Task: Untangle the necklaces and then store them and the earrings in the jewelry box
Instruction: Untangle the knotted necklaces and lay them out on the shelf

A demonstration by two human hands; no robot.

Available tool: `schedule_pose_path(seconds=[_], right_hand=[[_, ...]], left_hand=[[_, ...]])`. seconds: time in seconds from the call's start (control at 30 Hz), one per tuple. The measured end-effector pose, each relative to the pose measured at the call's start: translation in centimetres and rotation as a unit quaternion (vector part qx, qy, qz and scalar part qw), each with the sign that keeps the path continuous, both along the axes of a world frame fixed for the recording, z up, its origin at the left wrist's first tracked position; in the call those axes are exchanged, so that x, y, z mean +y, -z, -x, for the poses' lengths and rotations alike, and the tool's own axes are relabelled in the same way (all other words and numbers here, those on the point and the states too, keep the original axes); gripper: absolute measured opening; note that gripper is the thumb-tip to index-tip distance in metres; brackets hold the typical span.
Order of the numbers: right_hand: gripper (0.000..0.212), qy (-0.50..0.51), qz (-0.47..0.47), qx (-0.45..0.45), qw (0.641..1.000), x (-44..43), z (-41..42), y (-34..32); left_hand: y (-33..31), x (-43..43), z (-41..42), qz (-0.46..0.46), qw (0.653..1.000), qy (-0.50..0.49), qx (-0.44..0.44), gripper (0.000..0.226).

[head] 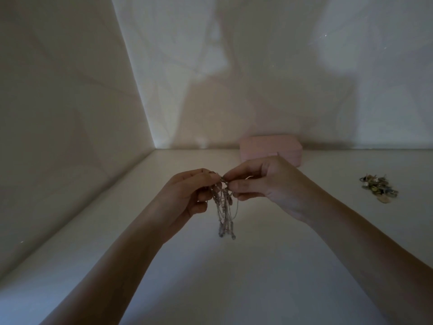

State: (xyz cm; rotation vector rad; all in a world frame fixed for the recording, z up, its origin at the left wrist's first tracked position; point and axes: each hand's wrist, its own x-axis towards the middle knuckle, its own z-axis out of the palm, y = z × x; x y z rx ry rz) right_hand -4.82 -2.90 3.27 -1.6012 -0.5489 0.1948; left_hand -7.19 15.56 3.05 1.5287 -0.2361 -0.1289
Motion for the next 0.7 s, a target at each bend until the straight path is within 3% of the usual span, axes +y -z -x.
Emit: schedule_pose_path(seconds=[0.23,0.4,0.7], right_hand=[[0.027,0.050,0.036,-0.078,0.995,0.2,-0.2,0.0],[0.018,0.046,0.006,-0.086,0.995,0.1,-0.2,0.0],[0.023,0.051,0.029,-0.114,0.992,0.1,-0.5,0.3]], left_hand=[[-0.1,0.0,0.0,0.021,0.999,-0.012,0.035,0.013],[0.2,0.2,-0.2,-0.128,0.986,-0.106,0.020,0.019],[0.7,0.1,-0.4,-0.268,0.944,-0.189,-0.048,0.011]])
